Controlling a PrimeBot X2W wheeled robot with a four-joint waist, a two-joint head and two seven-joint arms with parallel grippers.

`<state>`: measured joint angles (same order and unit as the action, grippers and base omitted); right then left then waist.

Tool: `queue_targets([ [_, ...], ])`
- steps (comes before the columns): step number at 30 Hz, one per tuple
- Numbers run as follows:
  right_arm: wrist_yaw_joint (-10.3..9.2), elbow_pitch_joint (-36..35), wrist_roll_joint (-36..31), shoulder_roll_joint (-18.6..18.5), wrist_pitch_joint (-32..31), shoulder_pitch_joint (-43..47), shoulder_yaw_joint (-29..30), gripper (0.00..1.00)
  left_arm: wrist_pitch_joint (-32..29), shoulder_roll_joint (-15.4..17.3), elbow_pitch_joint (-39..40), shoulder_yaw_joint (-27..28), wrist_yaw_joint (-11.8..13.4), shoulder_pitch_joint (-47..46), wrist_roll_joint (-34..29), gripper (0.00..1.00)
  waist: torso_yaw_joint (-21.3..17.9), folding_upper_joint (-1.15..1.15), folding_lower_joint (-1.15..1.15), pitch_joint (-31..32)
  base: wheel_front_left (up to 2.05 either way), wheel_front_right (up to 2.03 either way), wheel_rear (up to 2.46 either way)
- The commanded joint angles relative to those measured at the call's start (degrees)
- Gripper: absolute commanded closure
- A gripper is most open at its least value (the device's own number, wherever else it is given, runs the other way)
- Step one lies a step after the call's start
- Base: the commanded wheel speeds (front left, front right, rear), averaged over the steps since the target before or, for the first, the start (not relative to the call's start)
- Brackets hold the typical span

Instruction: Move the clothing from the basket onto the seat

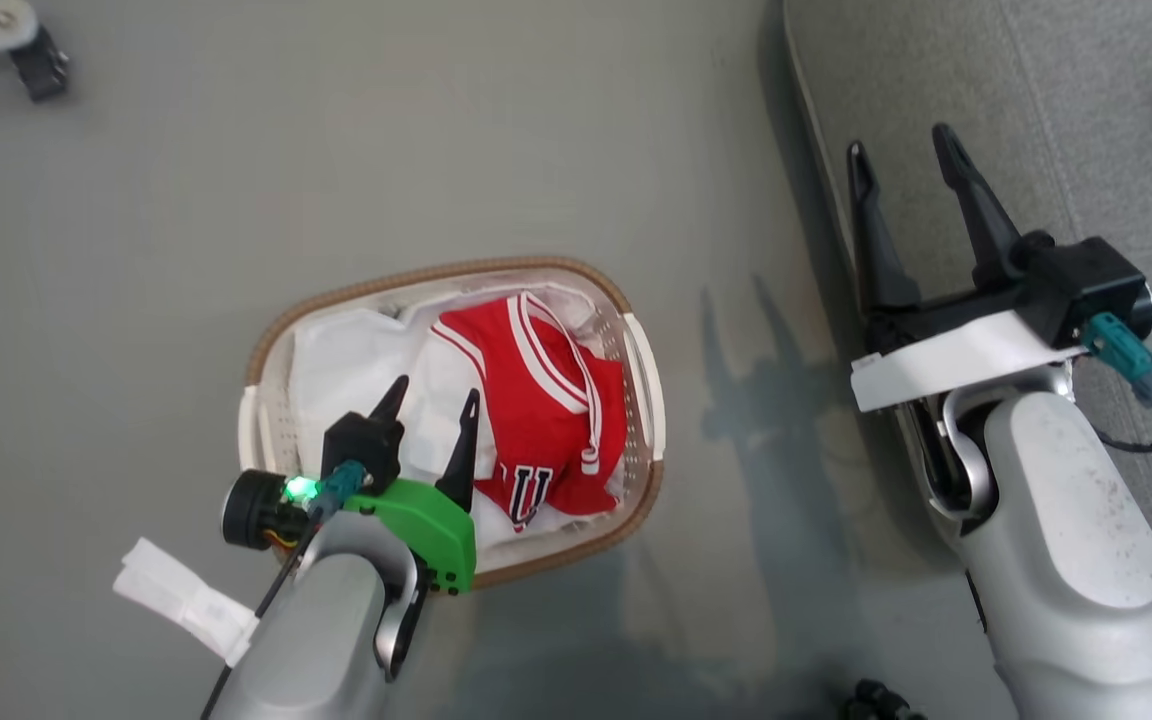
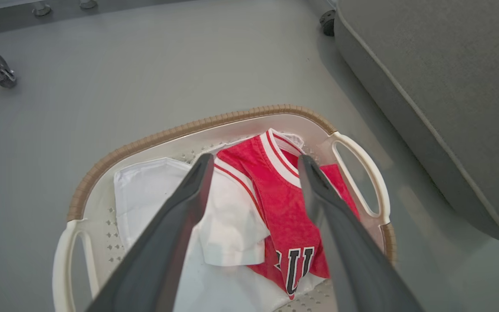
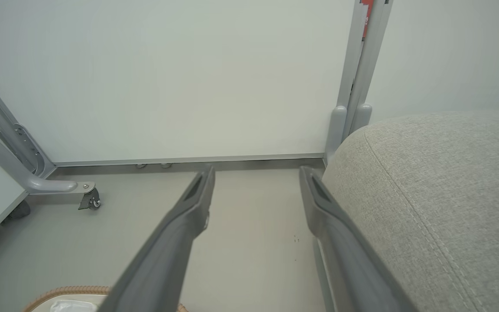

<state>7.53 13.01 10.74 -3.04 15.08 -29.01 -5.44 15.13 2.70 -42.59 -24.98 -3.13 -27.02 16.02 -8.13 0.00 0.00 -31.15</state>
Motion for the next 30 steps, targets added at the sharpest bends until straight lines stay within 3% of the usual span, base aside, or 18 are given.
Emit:
queue_targets([
  [1,-0.08,-0.6,0.5,0.0,0.1,-1.3,-0.2,0.0,0.0,0.4,-1.3,-0.5,-0.5,-2.0,0.3,0.0,-3.2,0.0,0.0,-7.2,0.0,0.0,0.0],
  [16,-0.07,-4.0,5.1,0.0,0.1,-6.4,-4.8,0.0,-0.5,0.4,-21.2,-4.2,-4.0,-15.9,6.5,0.0,-7.7,0.0,0.0,-18.1,0.0,0.0,0.0],
  [23,-0.07,-4.9,5.8,0.0,0.1,-7.5,-5.2,0.0,-1.4,0.4,-24.5,-7.0,-4.4,-19.8,9.8,0.0,-8.5,0.0,0.0,-21.1,0.0,0.0,0.0],
  [30,-0.07,-5.6,6.5,0.0,0.1,-8.0,-5.2,0.0,-2.6,0.4,-21.4,-13.8,-4.4,-22.2,15.3,0.0,-8.6,0.0,0.0,-22.7,0.0,0.0,0.0],
])
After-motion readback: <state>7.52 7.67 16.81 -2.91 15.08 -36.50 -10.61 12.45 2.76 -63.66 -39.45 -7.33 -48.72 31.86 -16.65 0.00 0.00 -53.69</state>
